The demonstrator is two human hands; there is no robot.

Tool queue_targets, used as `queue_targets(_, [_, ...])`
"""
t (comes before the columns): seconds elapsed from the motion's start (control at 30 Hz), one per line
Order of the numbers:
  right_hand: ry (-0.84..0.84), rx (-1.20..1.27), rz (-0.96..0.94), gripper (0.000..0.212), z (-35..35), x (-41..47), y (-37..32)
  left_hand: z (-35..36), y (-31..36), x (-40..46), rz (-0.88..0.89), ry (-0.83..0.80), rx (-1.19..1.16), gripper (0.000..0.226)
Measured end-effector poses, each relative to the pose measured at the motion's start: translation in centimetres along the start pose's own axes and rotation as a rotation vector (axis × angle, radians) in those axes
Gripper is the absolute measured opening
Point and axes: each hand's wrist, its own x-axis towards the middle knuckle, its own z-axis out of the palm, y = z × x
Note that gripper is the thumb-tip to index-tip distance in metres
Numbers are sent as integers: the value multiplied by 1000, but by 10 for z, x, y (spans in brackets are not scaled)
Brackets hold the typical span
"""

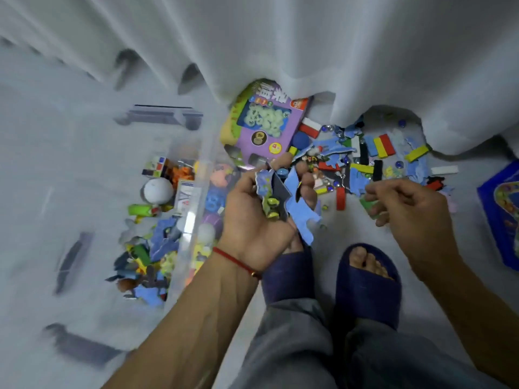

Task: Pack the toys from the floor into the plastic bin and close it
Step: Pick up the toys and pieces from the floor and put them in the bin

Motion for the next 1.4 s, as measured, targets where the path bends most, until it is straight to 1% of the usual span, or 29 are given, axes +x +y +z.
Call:
queue_targets(0.03, [-22, -1, 11, 18, 2, -5, -4, -2, 20, -15, 84, -2, -24, 30])
queue_targets(0.1, [-89, -7, 33, 18, 10, -16, -10, -10, 61, -46, 246, 58, -84, 27])
queue_targets(0.2, [-214, -1, 128, 17, 17, -31, -19, -40, 112, -72, 406, 236, -175, 31])
queue_targets(0.27, [-286, -22, 158, 18, 18, -37, -21, -56, 137, -77, 470, 382, -138, 33])
queue_targets(0.33, [-329, -41, 166, 19, 16, -41, -21, -61, 152, -76, 459, 524, 22, 34])
queue_targets(0.43, [-334, -72, 177, 19, 12, -42, -14, -53, 155, -72, 331, 635, 361, 37])
queue_targets(0.47, [-330, -95, 175, 19, 11, -42, -11, -49, 153, -70, 325, 693, 532, 36])
queue_targets(0.5, [-326, -128, 166, 19, 11, -42, -7, -47, 150, -66, 354, 755, 755, 38])
queue_targets(0.53, [-319, -161, 157, 19, 11, -41, -2, -42, 145, -64, 444, 809, 1005, 44])
queue_targets(0.57, [-313, -189, 148, 19, 12, -40, 4, -38, 139, -60, 593, 808, 1228, 49])
queue_targets(0.6, [-305, -219, 138, 18, 14, -39, 10, -29, 129, -60, 767, 752, 1389, 49])
queue_targets(0.63, [-294, -259, 125, 16, 17, -36, 16, -19, 115, -57, 929, 654, 1489, 45])
queue_targets(0.67, [-285, -320, 109, 15, 21, -33, 24, -10, 97, -52, 1041, 537, 1545, 39])
queue_targets(0.7, [-285, -401, 85, 16, 26, -30, 32, 0, 76, -45, 1079, 432, 1578, 34])
queue_targets(0.73, [-288, -484, 54, 22, 31, -26, 40, 2, 54, -32, 1040, 358, 1616, 29])
queue_targets(0.77, [-292, -547, 20, 31, 37, -21, 48, -1, 33, -16, 961, 315, 1656, 26])
queue_targets(0.87, [-314, -661, -65, 49, 55, -7, 68, -47, -15, 47, 663, 313, 1755, 26])
queue_targets(0.93, [-334, -760, -150, 60, 67, 1, 79, -81, -30, 77, 545, 340, 1852, 30])
queue_targets(0.97, [-334, -798, -193, 65, 72, 4, 85, -94, -33, 87, 532, 358, 1896, 34])
queue_targets(1.03, [-323, -840, -257, 71, 81, 12, 95, -113, -37, 102, 569, 370, 1956, 41])
queue_targets(1.13, [-297, -879, -293, 69, 93, 22, 102, -122, -44, 112, 622, 340, 2010, 49])
queue_targets(1.2, [-313, -866, -321, 65, 97, 28, 103, -123, -48, 118, 680, 321, 2038, 54])
queue_targets(1.27, [-360, -835, -339, 61, 98, 35, 106, -123, -48, 122, 731, 302, 2053, 53])
queue_targets(1.4, [-406, -809, -413, 52, 96, 47, 119, -124, -43, 130, 762, 281, 2125, 44])
